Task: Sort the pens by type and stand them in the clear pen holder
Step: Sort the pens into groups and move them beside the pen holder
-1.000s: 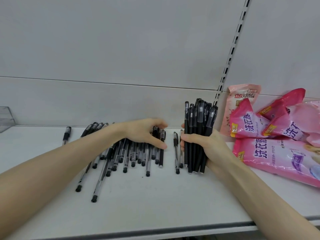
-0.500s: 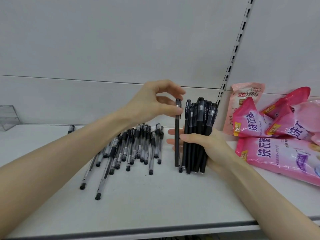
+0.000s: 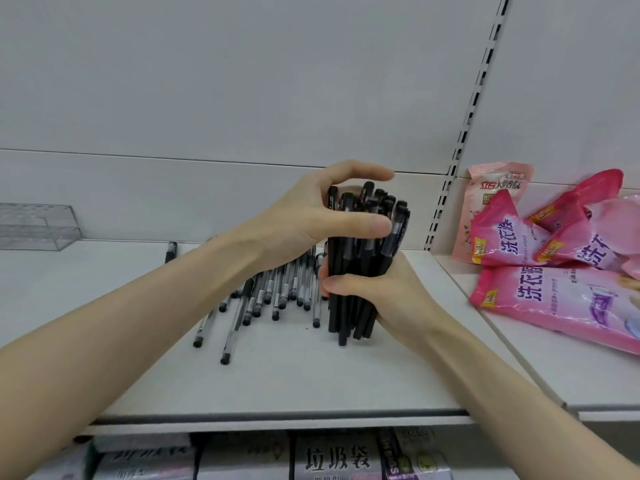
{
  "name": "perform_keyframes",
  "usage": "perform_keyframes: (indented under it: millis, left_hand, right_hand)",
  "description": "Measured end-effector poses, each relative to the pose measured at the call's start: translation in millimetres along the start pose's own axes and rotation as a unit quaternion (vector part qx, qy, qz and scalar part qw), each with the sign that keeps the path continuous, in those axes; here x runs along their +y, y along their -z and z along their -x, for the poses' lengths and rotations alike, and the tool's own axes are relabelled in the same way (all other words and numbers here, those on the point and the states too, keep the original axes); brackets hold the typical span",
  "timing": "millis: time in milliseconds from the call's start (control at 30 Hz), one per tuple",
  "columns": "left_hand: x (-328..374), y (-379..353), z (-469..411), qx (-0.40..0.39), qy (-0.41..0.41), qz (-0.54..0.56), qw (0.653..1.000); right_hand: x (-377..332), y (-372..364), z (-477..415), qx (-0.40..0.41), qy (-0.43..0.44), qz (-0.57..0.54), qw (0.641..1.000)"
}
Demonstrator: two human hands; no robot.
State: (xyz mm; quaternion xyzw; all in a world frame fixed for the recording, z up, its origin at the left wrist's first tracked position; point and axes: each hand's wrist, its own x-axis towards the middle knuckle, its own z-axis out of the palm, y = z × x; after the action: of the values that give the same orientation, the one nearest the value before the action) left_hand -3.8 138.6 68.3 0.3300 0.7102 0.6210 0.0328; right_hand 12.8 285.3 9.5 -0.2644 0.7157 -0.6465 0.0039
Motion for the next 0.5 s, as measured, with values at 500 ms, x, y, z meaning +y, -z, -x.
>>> perform_keyframes:
  millis: [500]
  left_hand:
    - [2, -21, 28, 0.090, -0.007, -0.052, 0.995]
  right_hand:
    - [-1, -18, 6, -0.007, 0.003, 0.059, 0.998]
